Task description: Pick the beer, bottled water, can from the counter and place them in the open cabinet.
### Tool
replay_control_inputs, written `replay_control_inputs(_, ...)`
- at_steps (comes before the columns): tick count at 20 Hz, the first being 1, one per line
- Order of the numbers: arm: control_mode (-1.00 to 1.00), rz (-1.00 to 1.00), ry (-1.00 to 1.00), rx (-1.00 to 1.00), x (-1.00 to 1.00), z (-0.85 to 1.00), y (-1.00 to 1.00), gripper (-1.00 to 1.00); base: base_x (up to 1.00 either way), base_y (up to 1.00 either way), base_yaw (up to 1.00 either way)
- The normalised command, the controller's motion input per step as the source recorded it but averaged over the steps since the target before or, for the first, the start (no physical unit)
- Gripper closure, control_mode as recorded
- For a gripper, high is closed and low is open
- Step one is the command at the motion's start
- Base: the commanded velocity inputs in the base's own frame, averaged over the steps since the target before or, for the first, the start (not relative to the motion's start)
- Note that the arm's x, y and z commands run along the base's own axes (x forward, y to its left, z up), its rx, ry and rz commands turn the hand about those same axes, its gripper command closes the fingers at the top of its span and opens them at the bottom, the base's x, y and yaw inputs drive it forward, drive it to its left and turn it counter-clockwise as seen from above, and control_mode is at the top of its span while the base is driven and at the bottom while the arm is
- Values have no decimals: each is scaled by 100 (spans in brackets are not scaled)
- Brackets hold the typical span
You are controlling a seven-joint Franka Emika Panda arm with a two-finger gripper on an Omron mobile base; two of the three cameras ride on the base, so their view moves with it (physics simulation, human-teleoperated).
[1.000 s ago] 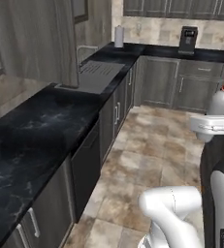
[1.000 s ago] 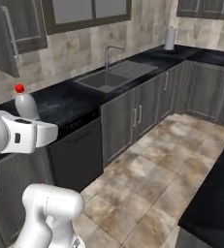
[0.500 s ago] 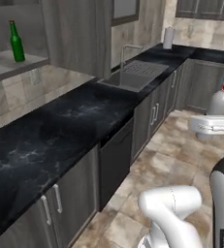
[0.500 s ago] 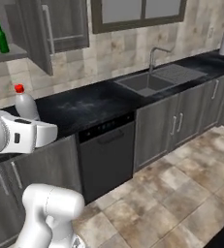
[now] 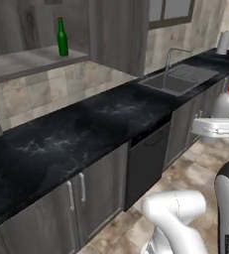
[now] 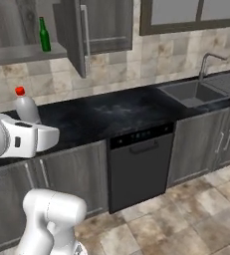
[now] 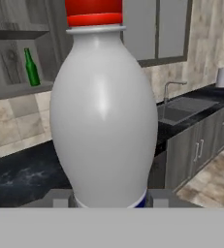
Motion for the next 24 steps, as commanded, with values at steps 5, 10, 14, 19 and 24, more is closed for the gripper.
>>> replay_control_inputs(5, 100, 0, 0, 0, 0, 0, 0, 100, 0, 6, 41)
replay_control_inputs(10, 100, 0, 0, 0, 0, 0, 0, 100, 0, 2, 39)
replay_control_inputs(14, 100, 0, 0, 0, 0, 0, 0, 100, 0, 0, 39)
replay_control_inputs(19, 100, 0, 0, 0, 0, 0, 0, 100, 8, 0, 33)
replay_control_inputs(24, 100, 0, 0, 0, 0, 0, 0, 100, 46, 0, 24)
